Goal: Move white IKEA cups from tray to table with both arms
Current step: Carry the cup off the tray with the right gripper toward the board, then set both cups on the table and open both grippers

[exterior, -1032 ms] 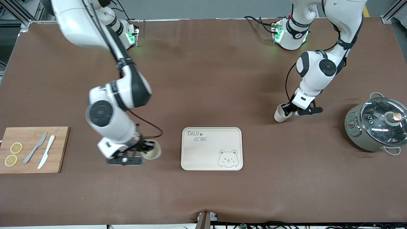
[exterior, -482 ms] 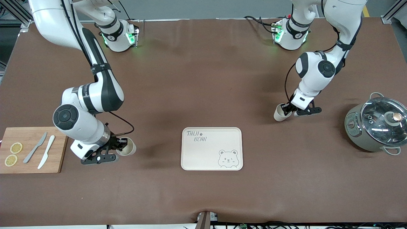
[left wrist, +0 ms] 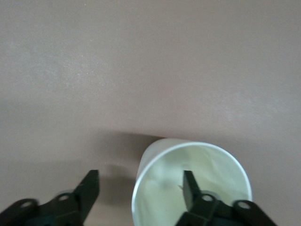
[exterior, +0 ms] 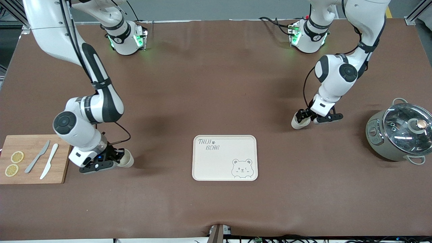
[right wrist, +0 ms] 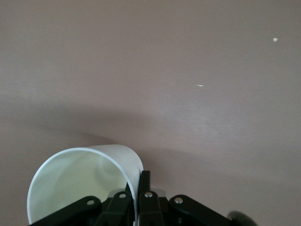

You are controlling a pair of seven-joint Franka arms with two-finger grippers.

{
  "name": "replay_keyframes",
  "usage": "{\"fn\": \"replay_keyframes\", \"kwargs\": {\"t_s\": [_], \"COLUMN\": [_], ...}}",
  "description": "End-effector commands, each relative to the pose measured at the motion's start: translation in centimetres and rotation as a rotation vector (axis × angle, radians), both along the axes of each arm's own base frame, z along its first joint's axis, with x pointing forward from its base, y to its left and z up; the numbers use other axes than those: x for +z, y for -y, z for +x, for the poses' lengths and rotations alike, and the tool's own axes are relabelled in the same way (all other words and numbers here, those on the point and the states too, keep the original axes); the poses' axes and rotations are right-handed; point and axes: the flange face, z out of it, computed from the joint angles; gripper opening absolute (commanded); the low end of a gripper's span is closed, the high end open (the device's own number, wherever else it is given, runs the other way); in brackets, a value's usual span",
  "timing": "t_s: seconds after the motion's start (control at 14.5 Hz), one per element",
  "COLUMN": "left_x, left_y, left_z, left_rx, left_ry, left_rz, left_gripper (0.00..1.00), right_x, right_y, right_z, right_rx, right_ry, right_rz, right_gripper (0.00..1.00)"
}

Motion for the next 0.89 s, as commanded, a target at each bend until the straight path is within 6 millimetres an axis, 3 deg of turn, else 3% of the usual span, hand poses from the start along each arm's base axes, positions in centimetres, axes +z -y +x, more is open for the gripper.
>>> {"fn": "replay_keyframes", "kwargs": {"t_s": [0.0,0.21,0.41,0.76,0.83], "left_x": [4.5,8.1,11.0,15.0,15.7], "left_y": [0.0,0.1,-0.4,-1.4,-1.8], "left_z": [0.0,0.8,2.4,5.0,5.5], "left_rx": [-0.005,-0.026,-0.054,-0.041,-0.037], "left_ry": [-0.045,-0.114,-0.189,-0.184,-0.168], "left_rz": [-0.008,-0.007,0.099,0.114,0.114], "left_gripper": [1.00,1.00,1.00,1.00,1.00], "right_x": [-0.4,-2.2,-4.3,-5.0,-4.8], "right_y": [1.6,2.0,2.2,2.2,2.2], "right_z": [-0.5,-0.6,-0.5,-0.5,-0.3], "right_rx": [0.040,0.051,0.046,0.045,0.041], "right_ry": [0.019,0.039,0.044,0.052,0.055], "right_rz": [0.022,0.031,0.030,0.031,0.032], "right_gripper": [0.00,0.00,0.00,0.00,0.71]}}
